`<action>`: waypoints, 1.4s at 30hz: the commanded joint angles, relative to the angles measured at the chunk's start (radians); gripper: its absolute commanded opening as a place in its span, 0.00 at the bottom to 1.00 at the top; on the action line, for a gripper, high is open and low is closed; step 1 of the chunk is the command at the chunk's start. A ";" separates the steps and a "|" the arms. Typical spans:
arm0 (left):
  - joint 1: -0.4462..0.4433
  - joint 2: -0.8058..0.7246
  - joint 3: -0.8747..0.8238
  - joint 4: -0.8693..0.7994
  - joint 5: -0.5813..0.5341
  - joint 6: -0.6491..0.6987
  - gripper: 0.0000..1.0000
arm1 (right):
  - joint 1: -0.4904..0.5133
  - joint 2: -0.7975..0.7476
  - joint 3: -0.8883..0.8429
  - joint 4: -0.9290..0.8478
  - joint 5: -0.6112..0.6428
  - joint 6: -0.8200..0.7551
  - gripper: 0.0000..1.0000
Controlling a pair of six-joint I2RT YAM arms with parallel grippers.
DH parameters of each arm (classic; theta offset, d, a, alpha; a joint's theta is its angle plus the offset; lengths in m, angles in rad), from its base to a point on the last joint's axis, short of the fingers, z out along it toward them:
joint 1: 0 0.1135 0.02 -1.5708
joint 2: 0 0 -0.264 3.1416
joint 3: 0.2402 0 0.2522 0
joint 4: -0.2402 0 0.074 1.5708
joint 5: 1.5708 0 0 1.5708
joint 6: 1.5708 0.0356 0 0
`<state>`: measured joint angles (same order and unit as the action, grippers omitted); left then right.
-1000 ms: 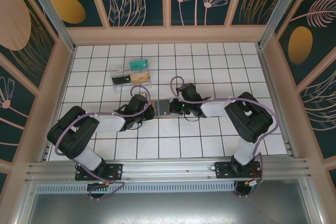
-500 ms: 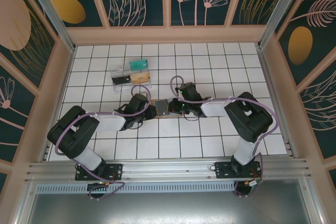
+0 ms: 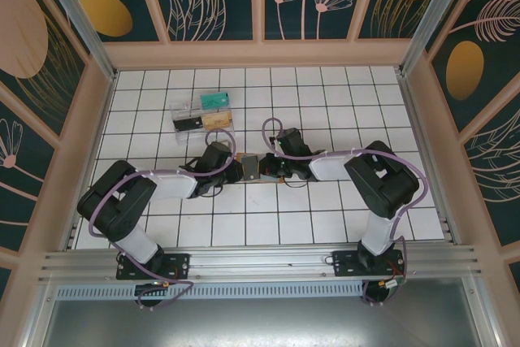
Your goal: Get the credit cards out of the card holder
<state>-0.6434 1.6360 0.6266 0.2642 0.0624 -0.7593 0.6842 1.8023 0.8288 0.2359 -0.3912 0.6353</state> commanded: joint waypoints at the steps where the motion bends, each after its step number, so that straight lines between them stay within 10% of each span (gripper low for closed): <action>1: 0.002 0.044 0.012 -0.087 -0.031 0.007 0.12 | 0.001 0.009 0.011 0.006 -0.009 0.000 0.00; 5: 0.001 0.054 0.012 -0.095 -0.036 0.006 0.00 | -0.013 0.007 -0.004 0.021 -0.021 0.009 0.00; 30: 0.001 0.068 0.015 -0.101 -0.032 0.007 0.00 | -0.073 -0.043 -0.069 0.049 -0.061 0.015 0.00; 34: 0.001 0.069 0.017 -0.094 -0.022 0.005 0.00 | -0.070 -0.032 -0.057 0.063 -0.082 0.015 0.22; 42: 0.002 0.071 0.018 -0.092 -0.016 0.008 0.00 | -0.064 0.015 -0.020 0.066 -0.098 0.015 0.25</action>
<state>-0.6434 1.6615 0.6548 0.2619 0.0505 -0.7597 0.6178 1.7897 0.7822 0.3035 -0.4732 0.6605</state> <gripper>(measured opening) 0.056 0.249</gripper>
